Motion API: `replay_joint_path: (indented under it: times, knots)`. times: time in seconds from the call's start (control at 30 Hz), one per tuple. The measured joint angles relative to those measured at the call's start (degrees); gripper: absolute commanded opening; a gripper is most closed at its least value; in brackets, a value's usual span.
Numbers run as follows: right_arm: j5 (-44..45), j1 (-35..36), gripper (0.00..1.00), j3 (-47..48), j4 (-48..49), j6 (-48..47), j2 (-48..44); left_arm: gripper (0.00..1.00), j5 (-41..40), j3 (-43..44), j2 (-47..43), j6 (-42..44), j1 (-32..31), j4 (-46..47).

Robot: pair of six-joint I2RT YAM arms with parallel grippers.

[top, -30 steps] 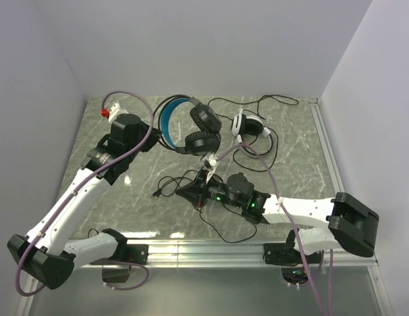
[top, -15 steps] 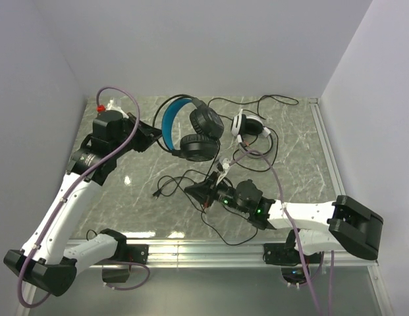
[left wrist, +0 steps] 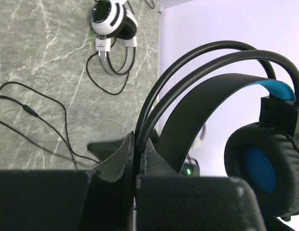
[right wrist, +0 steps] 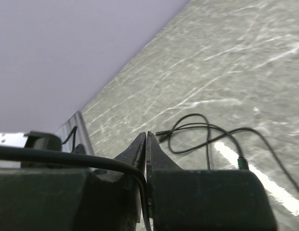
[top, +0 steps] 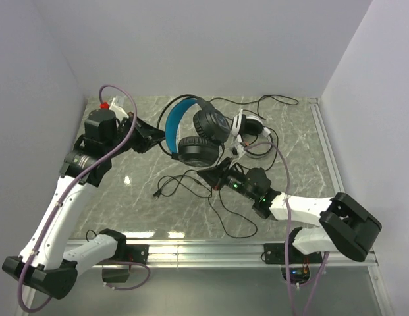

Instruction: Wrap the headphones

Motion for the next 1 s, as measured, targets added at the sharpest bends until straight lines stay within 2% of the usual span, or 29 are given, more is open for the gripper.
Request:
replay_joint_path:
  times: [0.3, 0.4, 0.5, 0.7, 0.87, 1.0]
  knots:
    - [-5.57, -6.67, 0.09, 0.33, 2.86, 3.43, 4.83, 0.0, 3.37, 0.44, -4.63, 2.27, 0.2, -1.2]
    - [-7.37, -8.48, 0.07, 1.01, 3.78, 4.85, 6.86, 0.0, 4.52, 0.35, -5.51, 2.82, 0.22, -1.75]
    - [-9.68, -11.5, 0.0, 2.05, 5.62, 6.84, 9.27, 0.0, 4.87, 0.28, -6.32, 3.93, 0.26, -3.17]
    - [-15.78, -17.97, 0.0, 7.41, 7.21, 10.67, 14.78, 0.0, 5.35, 0.09, -7.06, 7.87, 0.46, -5.81]
    - [-18.64, -21.49, 0.0, 13.99, 1.42, 9.16, 14.16, 0.0, 5.38, -1.42, -6.86, 12.96, 0.52, -8.11]
    - [-19.02, -22.99, 0.0, 21.24, -9.46, 4.0, 11.13, 0.0, 4.48, -2.32, -5.99, 17.4, 0.5, -10.16]
